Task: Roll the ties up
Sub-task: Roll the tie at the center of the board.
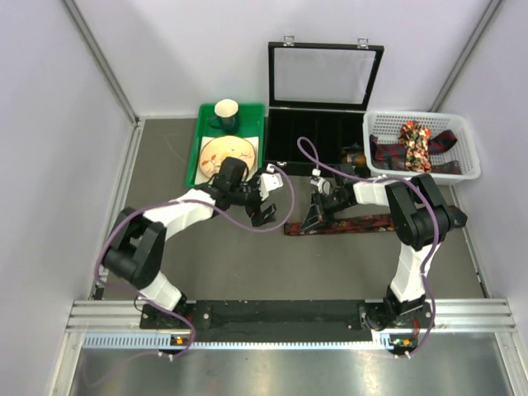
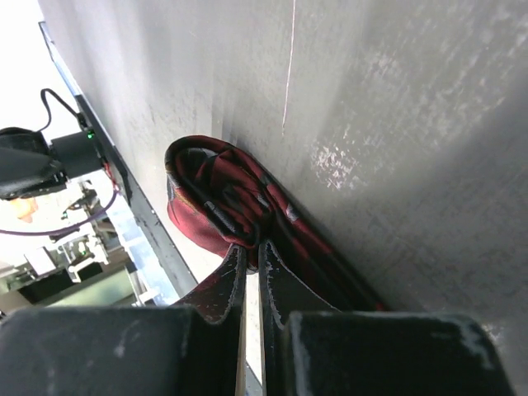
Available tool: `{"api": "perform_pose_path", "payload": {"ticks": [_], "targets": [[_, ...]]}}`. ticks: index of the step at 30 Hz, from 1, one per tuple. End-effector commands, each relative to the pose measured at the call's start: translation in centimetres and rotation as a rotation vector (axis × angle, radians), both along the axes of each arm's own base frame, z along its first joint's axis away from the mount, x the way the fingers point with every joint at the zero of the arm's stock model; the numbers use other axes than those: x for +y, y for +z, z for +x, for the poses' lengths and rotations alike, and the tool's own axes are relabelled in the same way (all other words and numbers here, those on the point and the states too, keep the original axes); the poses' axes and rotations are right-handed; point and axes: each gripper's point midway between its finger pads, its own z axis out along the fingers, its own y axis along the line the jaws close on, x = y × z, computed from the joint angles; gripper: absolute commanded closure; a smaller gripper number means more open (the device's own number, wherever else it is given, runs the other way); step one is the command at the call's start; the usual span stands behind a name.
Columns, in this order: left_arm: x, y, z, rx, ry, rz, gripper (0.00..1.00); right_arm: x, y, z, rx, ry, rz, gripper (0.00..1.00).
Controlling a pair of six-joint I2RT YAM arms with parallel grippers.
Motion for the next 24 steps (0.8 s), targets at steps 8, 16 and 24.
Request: {"api": "perform_pose_path", "payload": {"ticks": [8, 16, 24], "targets": [[-4.5, -2.2, -2.7, 0.178, -0.271, -0.130, 0.01, -3.0, -3.7, 0.3, -0.075, 0.030, -0.241, 1.00], [-5.8, -3.9, -3.4, 0.131, -0.276, -0.209, 0.07, -3.1, -4.2, 0.2, -0.040, 0.035, -0.258, 1.00], [-6.0, -6.1, -3.9, 0.110, -0.300, -0.188, 0.31, -3.5, -4.8, -0.1, 0.002, 0.027, -0.294, 1.00]]}}
